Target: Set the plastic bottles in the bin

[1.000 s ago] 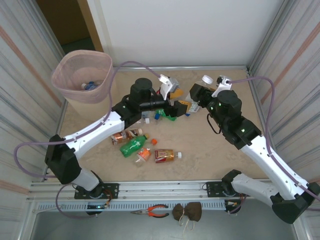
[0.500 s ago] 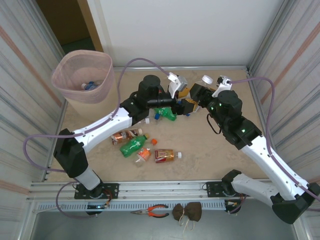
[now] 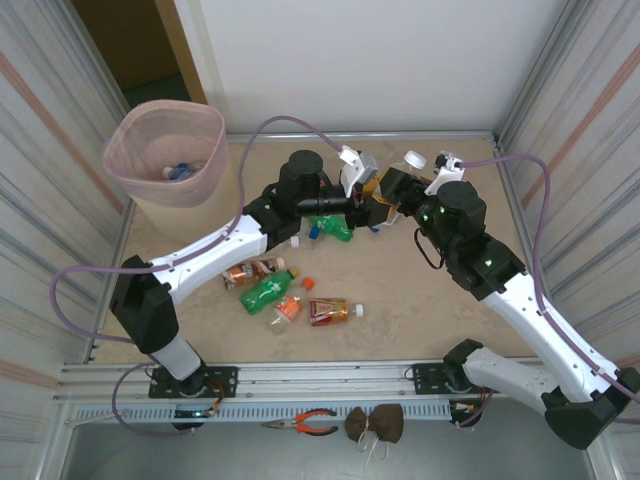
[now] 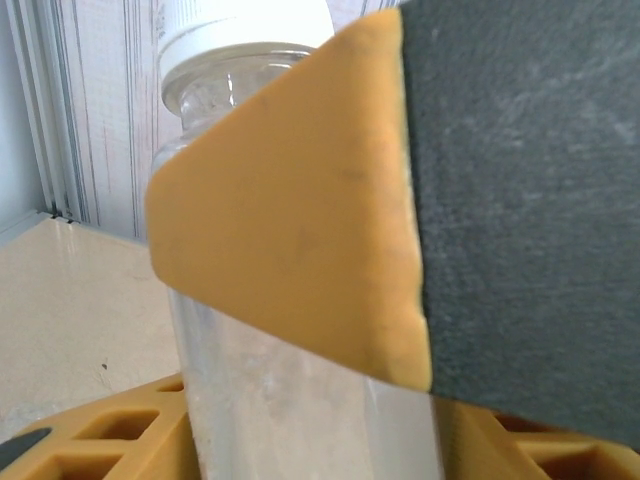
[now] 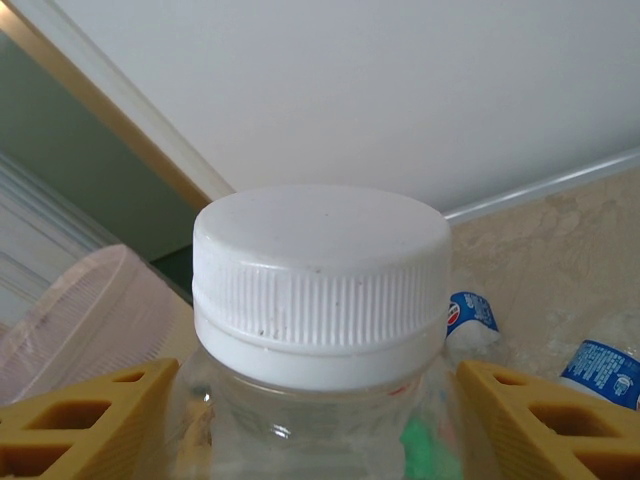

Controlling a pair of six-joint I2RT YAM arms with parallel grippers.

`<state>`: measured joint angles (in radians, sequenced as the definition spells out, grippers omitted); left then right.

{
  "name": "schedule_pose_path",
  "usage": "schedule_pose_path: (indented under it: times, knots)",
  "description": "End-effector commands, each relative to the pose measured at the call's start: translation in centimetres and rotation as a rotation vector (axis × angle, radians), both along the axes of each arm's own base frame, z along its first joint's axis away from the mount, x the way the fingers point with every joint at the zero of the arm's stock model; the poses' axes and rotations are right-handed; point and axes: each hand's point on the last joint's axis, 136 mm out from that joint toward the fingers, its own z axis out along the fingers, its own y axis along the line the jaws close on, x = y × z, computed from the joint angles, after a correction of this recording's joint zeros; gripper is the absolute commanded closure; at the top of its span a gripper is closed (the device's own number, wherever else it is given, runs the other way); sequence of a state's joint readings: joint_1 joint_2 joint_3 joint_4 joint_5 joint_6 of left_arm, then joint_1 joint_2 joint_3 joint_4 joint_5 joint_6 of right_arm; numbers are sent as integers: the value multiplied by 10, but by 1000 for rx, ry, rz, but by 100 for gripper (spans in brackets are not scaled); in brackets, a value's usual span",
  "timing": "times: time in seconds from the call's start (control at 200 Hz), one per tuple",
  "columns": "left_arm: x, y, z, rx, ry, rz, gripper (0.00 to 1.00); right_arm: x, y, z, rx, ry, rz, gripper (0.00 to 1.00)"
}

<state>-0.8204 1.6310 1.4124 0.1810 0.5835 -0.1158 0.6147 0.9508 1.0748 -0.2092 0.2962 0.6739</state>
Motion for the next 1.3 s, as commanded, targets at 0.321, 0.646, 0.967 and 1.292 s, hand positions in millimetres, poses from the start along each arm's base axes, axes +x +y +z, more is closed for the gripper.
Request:
schedule_pose_path:
  times: [0.321,0.646,0.967,1.292]
  knots:
    - [-6,-3,19,-33,-57,-35,59,-3,-1,10,38,-30,0,46]
    - [-3,-1,18,-20,-70,-9,59,-8,-9,19,30,-44,-22,30]
    - [6,8,17,5,-78,46,59,-22,-26,35,25,-83,-52,23]
    - [25,42,26,20,-77,141,60,-32,-44,47,-5,-127,-99,23]
